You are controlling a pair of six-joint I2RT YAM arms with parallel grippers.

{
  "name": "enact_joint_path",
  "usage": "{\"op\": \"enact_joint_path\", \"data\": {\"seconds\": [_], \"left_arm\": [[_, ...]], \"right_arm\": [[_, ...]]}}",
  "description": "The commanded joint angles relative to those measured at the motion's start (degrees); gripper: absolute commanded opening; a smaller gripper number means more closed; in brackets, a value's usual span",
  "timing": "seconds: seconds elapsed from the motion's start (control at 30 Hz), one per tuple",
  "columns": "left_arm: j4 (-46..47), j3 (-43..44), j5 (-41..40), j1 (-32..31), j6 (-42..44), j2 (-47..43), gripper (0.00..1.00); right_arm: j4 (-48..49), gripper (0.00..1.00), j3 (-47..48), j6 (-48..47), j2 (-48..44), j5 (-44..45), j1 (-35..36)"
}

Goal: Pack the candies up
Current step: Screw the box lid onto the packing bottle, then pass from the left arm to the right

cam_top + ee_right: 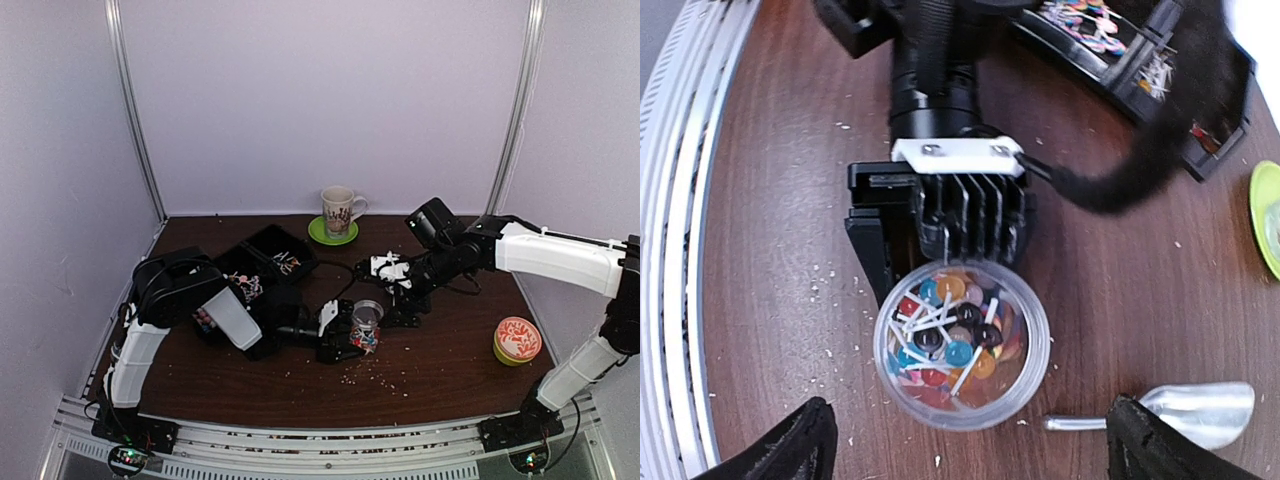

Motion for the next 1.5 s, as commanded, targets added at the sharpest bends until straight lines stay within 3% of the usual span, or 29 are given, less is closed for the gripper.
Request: {"op": "enact_joint_path", "data": {"seconds": [0.0,0.67,0.93,1.2,1.47], "left_arm": [[-3.7,1.8,7.2,0.0,2.6,-0.5,0.21],[-4.1,2.7,7.2,0.0,1.5,0.6,0.21],[-3.8,1.9,0.4,0.0,1.3,0.6,0.20],[-3.5,1.5,-7.8,0.0,-1.0,0.5,0.20],[-3.1,1.2,-9.4,0.0,-1.8,0.4,0.20]], "right_arm": [[-4.6,0.93,3.6,-8.2,2.8,-4.9,0.4],[-1.2,0.78,4.4,-5.1,7.9,-2.4,2.7],[-1.9,0.64,5.2,-2.9,9.0,-2.4,2.7],[1.0,0.61,3.8,6.3,8.8,1.6,3.2],[2.8,0.61,1.2,13.0,7.5,5.1,4.0]]}}
